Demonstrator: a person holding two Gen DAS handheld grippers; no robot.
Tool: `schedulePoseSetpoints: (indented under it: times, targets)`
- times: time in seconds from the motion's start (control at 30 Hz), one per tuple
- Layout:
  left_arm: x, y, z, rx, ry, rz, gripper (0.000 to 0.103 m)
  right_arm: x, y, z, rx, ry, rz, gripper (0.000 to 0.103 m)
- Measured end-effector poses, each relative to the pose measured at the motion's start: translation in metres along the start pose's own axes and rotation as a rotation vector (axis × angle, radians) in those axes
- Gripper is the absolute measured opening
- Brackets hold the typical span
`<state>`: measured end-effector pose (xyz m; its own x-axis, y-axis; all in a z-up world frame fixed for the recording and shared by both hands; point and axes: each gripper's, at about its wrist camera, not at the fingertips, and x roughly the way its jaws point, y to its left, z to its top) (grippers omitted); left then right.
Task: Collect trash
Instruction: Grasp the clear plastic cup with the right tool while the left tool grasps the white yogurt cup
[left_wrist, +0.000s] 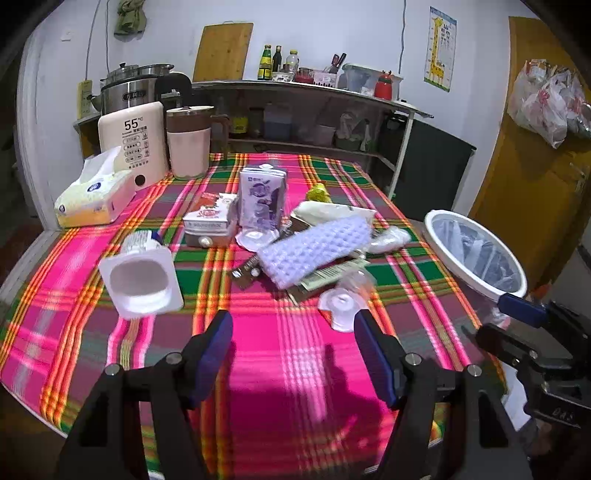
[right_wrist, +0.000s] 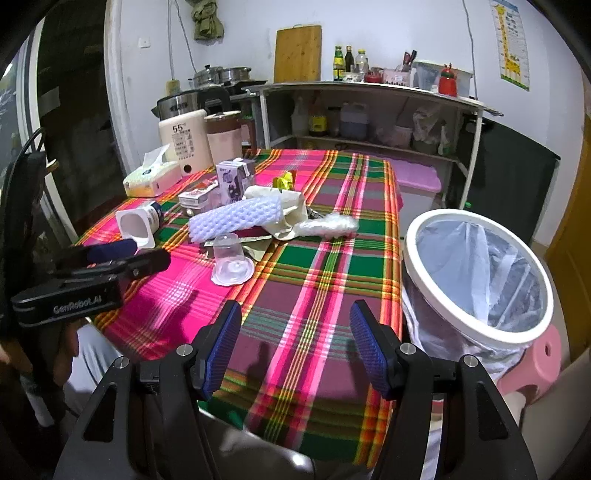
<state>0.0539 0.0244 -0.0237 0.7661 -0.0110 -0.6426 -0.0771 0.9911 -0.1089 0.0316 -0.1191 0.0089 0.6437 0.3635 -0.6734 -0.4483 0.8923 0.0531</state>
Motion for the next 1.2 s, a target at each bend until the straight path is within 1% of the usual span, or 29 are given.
schedulePoseSetpoints:
  times: [0.2, 0.3, 0.43, 0.63, 0.77, 0.87, 1.1, 1.2]
  targets:
    - [0.018, 0.012, 0.012, 0.002, 0.011, 0.013, 0.07, 0.017, 0.002, 0.01, -0.007, 0.014, 0.033, 0.062]
    - [0.018, 0.02, 0.017, -0.012, -0.005, 0.028, 0.07, 0.028, 0.007, 0.017, -0.022, 0.016, 0.055, 0.062]
    - [0.013, 0.037, 0.02, -0.045, -0.03, 0.086, 0.07, 0.043, 0.015, 0.022, -0.029, 0.033, 0.09, 0.062]
    - [0.004, 0.065, 0.024, -0.094, -0.074, 0.184, 0.07, 0.066, 0.03, 0.031, -0.054, 0.052, 0.117, 0.062]
    - [0.014, 0.083, 0.025, -0.128, -0.054, 0.224, 0.07, 0.08, 0.037, 0.036, -0.064, 0.066, 0.124, 0.062]
    - [0.023, 0.094, 0.024, -0.161, -0.034, 0.233, 0.07, 0.089, 0.041, 0.038, -0.066, 0.075, 0.125, 0.062]
    - [0.027, 0.108, 0.023, -0.19, -0.051, 0.24, 0.07, 0.104, 0.049, 0.047, -0.076, 0.084, 0.129, 0.062]
    - [0.032, 0.116, 0.022, -0.199, -0.035, 0.242, 0.072, 0.109, 0.051, 0.049, -0.078, 0.087, 0.133, 0.062]
